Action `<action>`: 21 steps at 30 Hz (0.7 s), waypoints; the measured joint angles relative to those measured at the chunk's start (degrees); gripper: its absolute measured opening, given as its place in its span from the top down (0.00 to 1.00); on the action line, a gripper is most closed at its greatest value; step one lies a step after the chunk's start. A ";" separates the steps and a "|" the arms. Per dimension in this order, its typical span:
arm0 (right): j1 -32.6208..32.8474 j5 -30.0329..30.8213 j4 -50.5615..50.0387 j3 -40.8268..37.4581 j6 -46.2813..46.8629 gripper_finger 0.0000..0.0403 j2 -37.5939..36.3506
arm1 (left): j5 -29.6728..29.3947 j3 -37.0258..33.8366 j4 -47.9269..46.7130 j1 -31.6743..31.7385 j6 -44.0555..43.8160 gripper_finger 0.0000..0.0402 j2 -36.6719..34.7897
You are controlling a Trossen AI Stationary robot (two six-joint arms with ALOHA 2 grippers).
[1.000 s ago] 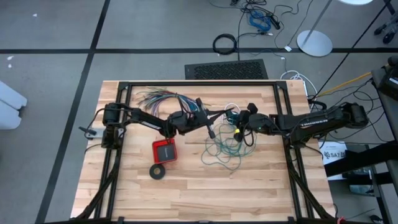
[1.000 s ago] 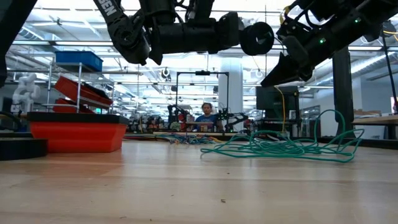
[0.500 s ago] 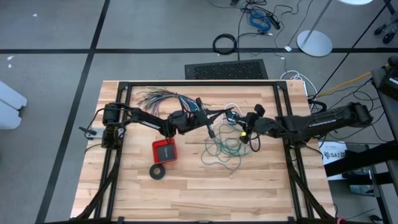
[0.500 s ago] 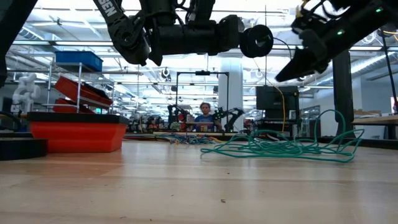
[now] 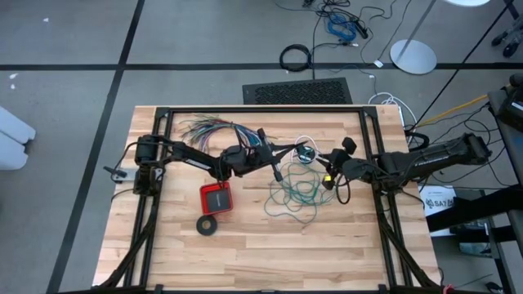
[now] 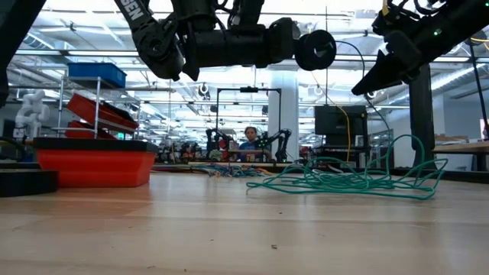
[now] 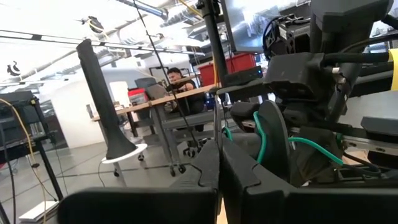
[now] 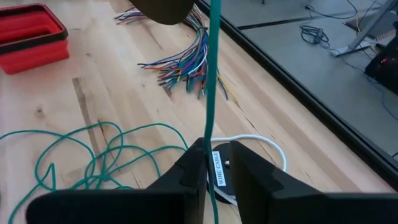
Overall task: Coil cords
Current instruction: Coil the green wire onto the spool
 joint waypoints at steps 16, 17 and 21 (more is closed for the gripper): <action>4.50 7.10 -1.61 0.00 0.71 0.82 -3.93 | 0.00 -0.02 -0.24 0.02 0.02 1.00 0.00; 4.86 7.56 -1.97 0.00 0.94 0.82 -4.24 | 0.00 -0.02 -0.24 0.01 0.02 1.00 0.00; 5.97 8.07 -4.19 0.00 3.28 0.82 -5.07 | 0.00 -0.02 -0.24 0.02 0.02 1.00 0.02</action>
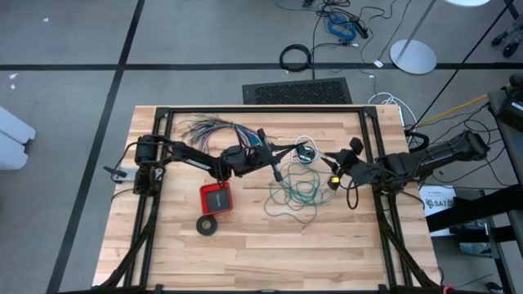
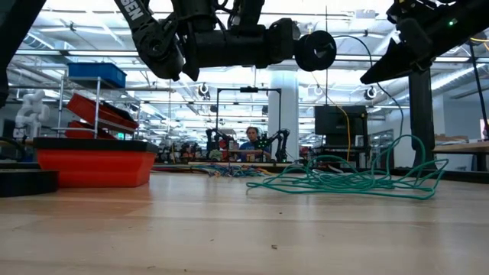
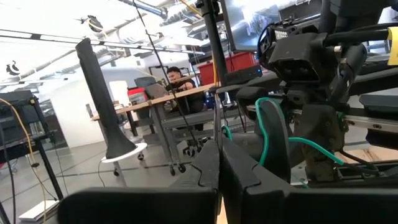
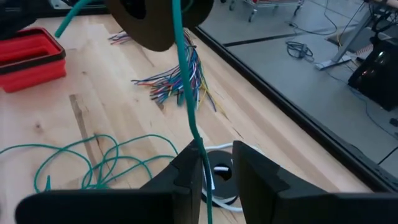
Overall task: Coil cords
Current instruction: Coil the green wire onto the spool
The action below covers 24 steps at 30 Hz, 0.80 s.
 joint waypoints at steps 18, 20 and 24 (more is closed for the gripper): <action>7.05 7.07 -1.31 0.00 0.55 0.91 -1.01 | 0.15 -0.02 -0.04 0.00 -0.09 1.00 0.00; 7.89 7.97 -1.03 0.00 -0.13 0.91 -1.34 | 0.17 -0.02 -0.29 0.00 -0.11 1.00 0.00; 9.21 10.09 -1.07 0.00 -0.19 0.92 -2.21 | 0.17 -0.02 -0.82 0.00 -0.18 1.00 0.00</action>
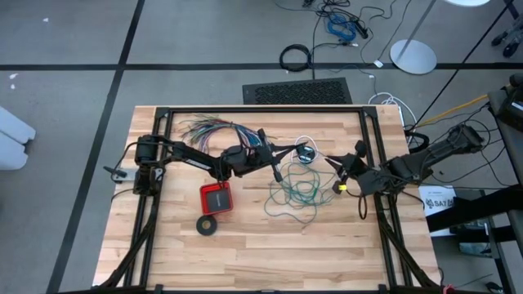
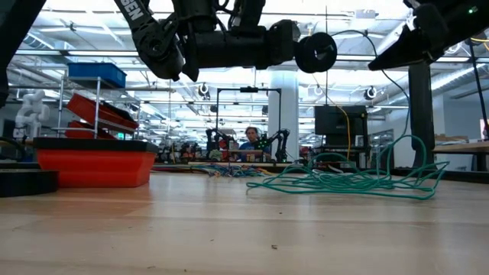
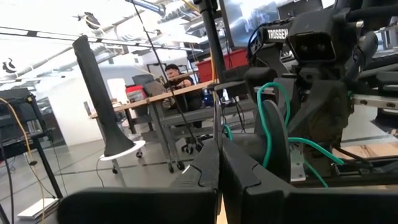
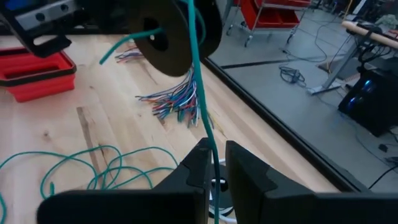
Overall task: Coil cords
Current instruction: Coil the green wire onto the spool
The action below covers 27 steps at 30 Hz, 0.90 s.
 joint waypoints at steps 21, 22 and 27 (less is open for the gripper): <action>1.70 5.73 -4.38 -0.35 5.12 0.99 -0.70 | 0.77 0.00 -0.08 0.00 -0.19 1.00 0.00; 1.63 5.71 -4.00 -0.61 5.05 1.00 -0.68 | 1.09 0.00 -0.06 0.00 -0.27 1.00 0.00; 0.46 5.54 0.09 -3.23 6.36 1.00 -0.24 | 1.40 0.00 -0.01 -0.02 -0.30 1.00 0.00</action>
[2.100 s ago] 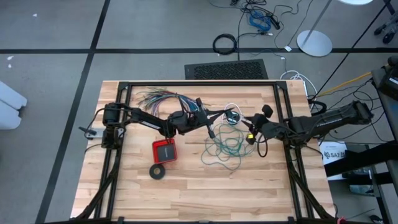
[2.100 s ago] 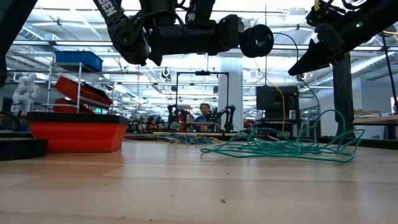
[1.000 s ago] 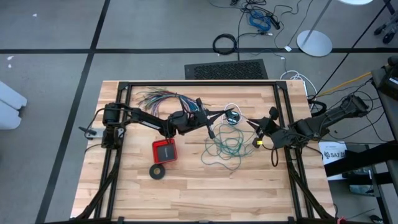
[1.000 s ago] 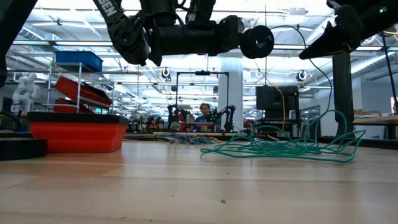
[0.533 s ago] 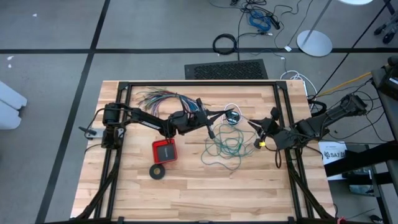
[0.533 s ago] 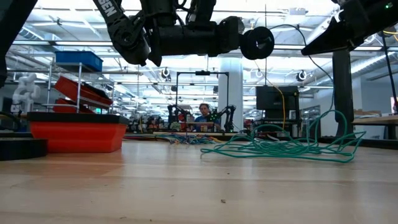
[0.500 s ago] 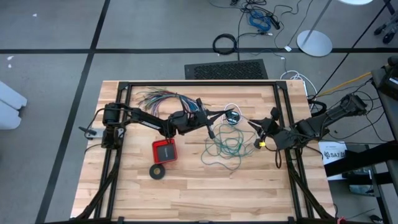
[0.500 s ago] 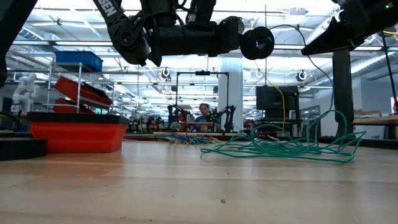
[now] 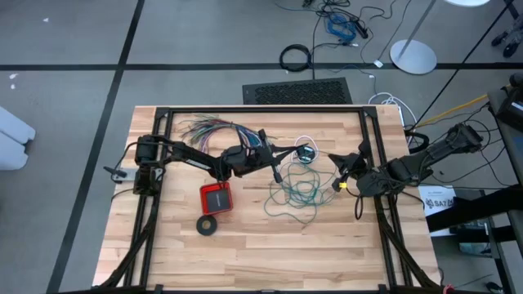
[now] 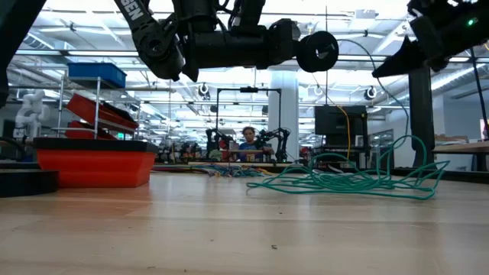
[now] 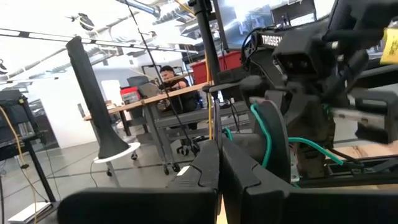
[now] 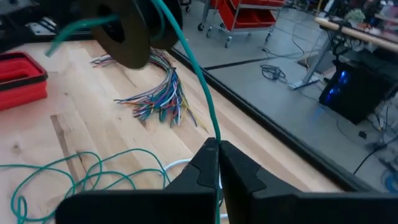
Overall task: Coil cords
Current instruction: Coil the green wire onto the spool
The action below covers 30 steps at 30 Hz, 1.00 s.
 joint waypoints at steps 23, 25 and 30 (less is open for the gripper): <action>-20.22 -21.67 41.24 -2.90 -6.28 1.00 18.93 | 1.40 1.57 1.74 0.09 1.46 1.00 0.06; -21.23 -23.39 41.13 0.19 -6.30 1.00 22.27 | 1.28 1.57 1.50 0.11 2.30 1.00 0.07; -22.55 -27.94 41.08 5.37 -5.11 1.00 28.90 | -2.15 1.57 0.81 0.04 6.52 1.00 0.07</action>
